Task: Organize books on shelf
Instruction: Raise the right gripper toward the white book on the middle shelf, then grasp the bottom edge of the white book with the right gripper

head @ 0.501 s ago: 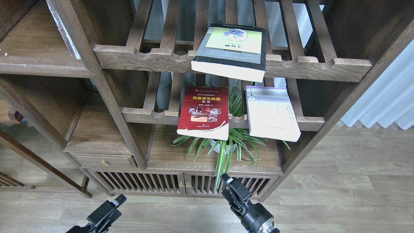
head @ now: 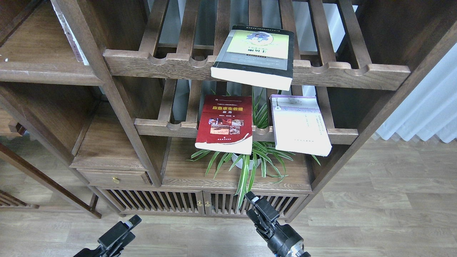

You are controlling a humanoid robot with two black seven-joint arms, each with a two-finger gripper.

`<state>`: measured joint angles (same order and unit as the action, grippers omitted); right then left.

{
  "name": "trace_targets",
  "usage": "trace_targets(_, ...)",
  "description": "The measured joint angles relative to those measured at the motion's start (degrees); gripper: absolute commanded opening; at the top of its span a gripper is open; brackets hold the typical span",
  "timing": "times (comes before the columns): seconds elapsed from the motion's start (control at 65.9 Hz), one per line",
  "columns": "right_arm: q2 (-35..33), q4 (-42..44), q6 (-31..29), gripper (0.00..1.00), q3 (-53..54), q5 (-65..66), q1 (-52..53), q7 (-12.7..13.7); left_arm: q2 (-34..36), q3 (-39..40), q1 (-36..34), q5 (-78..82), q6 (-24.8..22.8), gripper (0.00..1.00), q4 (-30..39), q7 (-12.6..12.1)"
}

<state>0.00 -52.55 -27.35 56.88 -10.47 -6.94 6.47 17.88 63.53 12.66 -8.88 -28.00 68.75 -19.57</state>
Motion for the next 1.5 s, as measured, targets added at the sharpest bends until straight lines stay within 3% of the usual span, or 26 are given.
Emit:
trace_targets(0.622, 0.0, 2.9, -0.7, 1.0, 0.4, -0.3, -0.1, -0.2, 0.3, 0.3, -0.2, 0.0, 0.0, 1.0, -0.1, 0.2)
trace_targets(0.744, 0.0, 1.6, -0.7, 1.0, 1.4, -1.3, 0.6, -2.6, 0.4, 1.3, -0.3, 0.0, 0.0, 1.0, -0.2, 0.2)
trace_targets(0.926, 0.0, -3.5, -0.7, 1.0, 1.4, -3.0, 1.1, -8.8, 0.6, 2.6, -0.3, 0.0, 0.0, 1.0, -0.2, 0.2)
trace_targets(1.245, 0.0, -12.6, -0.7, 1.0, 1.0, -3.2, -0.1, -9.5, 1.1, 3.6, -0.3, 0.0, 0.0, 1.0, -1.4, 0.2)
trace_targets(1.503, 0.0, -13.1, -0.6, 1.0, 3.0, -9.8, 1.2, -10.0, 1.5, 4.8, -0.3, -0.1, 0.0, 1.0, -1.4, 0.1)
